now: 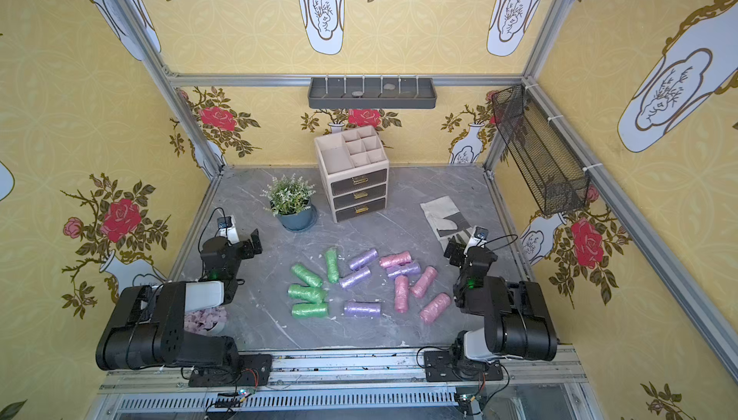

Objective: Sort the rolls of trash bags by color and place them into the drawer
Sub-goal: Open the drawer in the storage box.

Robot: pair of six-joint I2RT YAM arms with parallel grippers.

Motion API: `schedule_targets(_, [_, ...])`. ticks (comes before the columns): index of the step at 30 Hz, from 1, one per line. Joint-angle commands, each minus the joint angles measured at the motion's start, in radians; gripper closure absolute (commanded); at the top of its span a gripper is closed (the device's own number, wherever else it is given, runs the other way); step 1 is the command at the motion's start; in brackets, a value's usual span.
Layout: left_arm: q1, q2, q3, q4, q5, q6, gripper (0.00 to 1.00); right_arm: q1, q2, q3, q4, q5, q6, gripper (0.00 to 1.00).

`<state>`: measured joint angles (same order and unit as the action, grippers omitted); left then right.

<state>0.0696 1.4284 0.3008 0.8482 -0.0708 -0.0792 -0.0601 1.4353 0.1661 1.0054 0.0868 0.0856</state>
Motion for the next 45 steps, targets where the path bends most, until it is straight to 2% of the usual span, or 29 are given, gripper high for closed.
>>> schedule_targets(1, [0.000,0.000,0.001,0.014,0.008,0.001,0.01,0.000,-0.003,-0.002,0.052,-0.001,0.003,0.03])
schedule_targets(33, [0.010,-0.002,0.010,0.002,0.021,-0.002,0.01,-0.012,0.001,0.006,0.039,-0.024,0.009,0.03])
schedule_targets(35, [0.010,-0.033,0.031,-0.062,-0.003,-0.005,0.02,-0.017,0.000,0.007,0.040,-0.032,0.009,0.03])
schedule_targets(37, [0.002,-0.133,0.089,-0.247,-0.084,-0.022,0.03,-0.012,-0.017,0.002,0.040,-0.024,-0.003,0.03])
schedule_targets(38, [-0.001,-0.178,0.115,-0.321,-0.132,-0.037,0.07,0.006,-0.062,0.027,-0.038,0.000,-0.010,0.03])
schedule_targets(40, [-0.014,-0.286,0.157,-0.438,-0.233,-0.122,0.13,0.057,-0.213,0.164,-0.351,0.052,-0.030,0.03])
schedule_targets(42, [-0.031,-0.369,0.201,-0.528,-0.277,-0.202,0.25,0.080,-0.320,0.250,-0.491,0.103,0.053,0.03])
schedule_targets(45, [-0.092,-0.429,0.343,-0.758,-0.355,-0.279,0.36,0.111,-0.401,0.426,-0.711,0.043,0.136,0.02])
